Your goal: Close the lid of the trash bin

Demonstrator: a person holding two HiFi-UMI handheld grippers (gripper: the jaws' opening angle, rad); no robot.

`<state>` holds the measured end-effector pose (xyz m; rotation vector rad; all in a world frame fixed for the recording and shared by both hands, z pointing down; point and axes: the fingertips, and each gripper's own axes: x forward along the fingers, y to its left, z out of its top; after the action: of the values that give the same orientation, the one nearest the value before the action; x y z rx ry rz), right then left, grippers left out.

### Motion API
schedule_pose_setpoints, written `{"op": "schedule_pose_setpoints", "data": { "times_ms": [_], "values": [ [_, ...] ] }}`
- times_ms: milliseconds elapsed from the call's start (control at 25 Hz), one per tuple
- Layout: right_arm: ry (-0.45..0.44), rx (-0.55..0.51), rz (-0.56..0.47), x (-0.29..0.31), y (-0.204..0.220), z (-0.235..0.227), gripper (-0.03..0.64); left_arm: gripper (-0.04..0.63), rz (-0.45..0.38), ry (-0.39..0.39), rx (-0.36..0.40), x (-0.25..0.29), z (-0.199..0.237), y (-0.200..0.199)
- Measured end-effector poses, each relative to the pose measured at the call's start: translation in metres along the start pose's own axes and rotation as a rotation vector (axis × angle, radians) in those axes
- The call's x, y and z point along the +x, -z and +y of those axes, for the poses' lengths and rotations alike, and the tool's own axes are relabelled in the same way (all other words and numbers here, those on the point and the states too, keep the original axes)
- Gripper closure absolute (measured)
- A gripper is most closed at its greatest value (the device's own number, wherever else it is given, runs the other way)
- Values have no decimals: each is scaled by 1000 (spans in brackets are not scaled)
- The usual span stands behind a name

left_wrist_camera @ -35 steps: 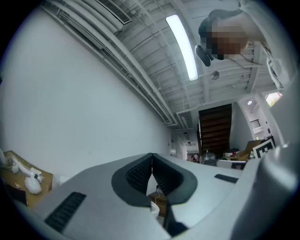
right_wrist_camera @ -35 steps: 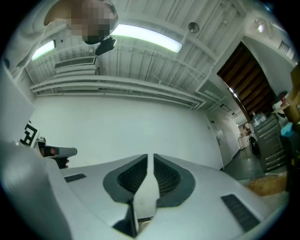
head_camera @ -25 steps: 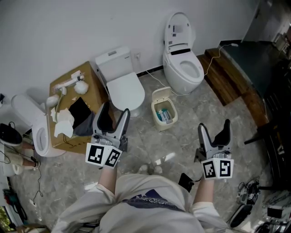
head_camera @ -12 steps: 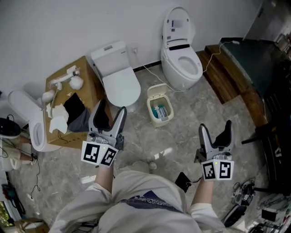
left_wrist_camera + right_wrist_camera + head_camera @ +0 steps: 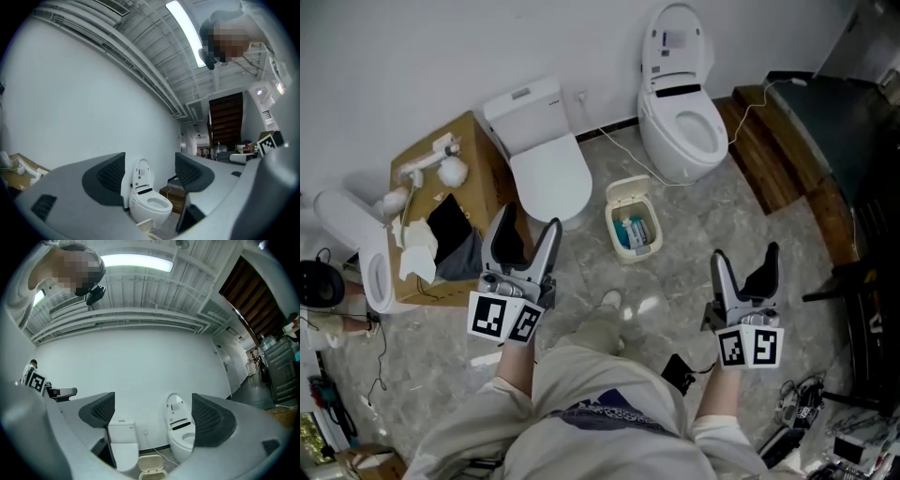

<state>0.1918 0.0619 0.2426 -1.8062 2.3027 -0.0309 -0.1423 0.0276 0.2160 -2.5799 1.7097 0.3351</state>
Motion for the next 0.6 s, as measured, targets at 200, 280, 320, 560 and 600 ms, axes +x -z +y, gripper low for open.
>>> {"op": "schedule_pose_setpoints", "data": {
  "times_ms": [200,280,320,560,600],
  "values": [
    [-22,-32,5,62,1,-6,117,285,-32,7,-16,56,24,2],
    [-27,-41,-6,87,-2,-8,118,285,-39,10,-16,74,35,4],
    [-30,-40,-9,98,-1,-8,118,285,-38,6,-17,81,41,5],
    [-81,-30,36,147,15,-20,118,285,-23,-63,-14,110,61,16],
    [-93,-26,44,155,18,-25,120,285,-17,-77,-8,114,60,18]
  ]
}}
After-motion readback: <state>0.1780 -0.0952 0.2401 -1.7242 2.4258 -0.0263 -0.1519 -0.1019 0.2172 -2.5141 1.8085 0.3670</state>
